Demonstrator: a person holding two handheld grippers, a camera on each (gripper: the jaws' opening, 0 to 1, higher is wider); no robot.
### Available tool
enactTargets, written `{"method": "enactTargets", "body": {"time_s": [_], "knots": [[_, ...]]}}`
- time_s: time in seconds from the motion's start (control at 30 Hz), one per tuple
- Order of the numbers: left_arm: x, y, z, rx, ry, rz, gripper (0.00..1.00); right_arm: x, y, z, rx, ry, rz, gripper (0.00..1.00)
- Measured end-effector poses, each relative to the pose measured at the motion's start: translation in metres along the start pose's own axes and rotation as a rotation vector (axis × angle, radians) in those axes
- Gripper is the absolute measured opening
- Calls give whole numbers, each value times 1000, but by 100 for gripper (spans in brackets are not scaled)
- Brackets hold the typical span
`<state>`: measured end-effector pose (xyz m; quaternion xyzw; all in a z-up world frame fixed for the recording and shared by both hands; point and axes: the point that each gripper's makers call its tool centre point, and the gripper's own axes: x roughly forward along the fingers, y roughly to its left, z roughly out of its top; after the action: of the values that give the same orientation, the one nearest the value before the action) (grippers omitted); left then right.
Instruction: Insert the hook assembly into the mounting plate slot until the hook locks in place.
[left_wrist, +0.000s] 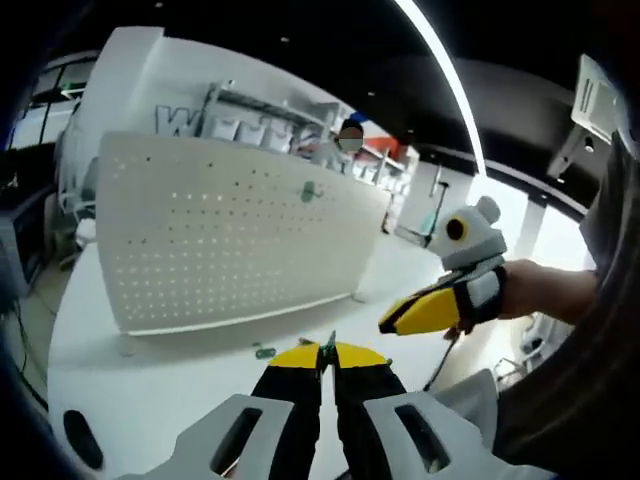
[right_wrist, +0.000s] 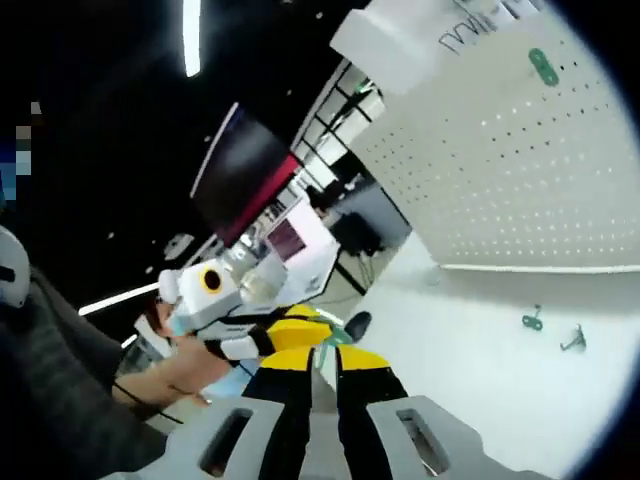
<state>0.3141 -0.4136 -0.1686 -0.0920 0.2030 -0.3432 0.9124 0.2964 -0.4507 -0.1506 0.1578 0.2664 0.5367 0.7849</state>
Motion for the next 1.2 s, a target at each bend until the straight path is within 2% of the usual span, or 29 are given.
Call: {"method": "enactTargets", "body": {"time_s": [0.07, 0.17, 0.37, 0.53, 0.73, 1.03, 1.2], "knots": [[0, 5, -1, -12, 9, 26, 3, 0, -2, -2, -104, 37, -41, 7], [-1, 9, -3, -21, 24, 53, 3, 0, -3, -9, -212, 100, -76, 7], [-2, 19, -7, -119, 39, 100, 3, 3, 1, -6, -398, 132, -129, 8], [0, 18, -5, -257, 8, 91, 3, 13, 10, -5, -448, 138, -136, 10], [3, 14, -3, -284, -4, 81, 3, 22, 12, -8, -515, 148, -152, 10], [6, 8, 1, -399, -44, 49, 3, 26, 3, -2, -562, 147, -192, 9], [7, 6, 2, -431, -49, 41, 3, 29, 2, -3, -595, 156, -200, 9]]}}
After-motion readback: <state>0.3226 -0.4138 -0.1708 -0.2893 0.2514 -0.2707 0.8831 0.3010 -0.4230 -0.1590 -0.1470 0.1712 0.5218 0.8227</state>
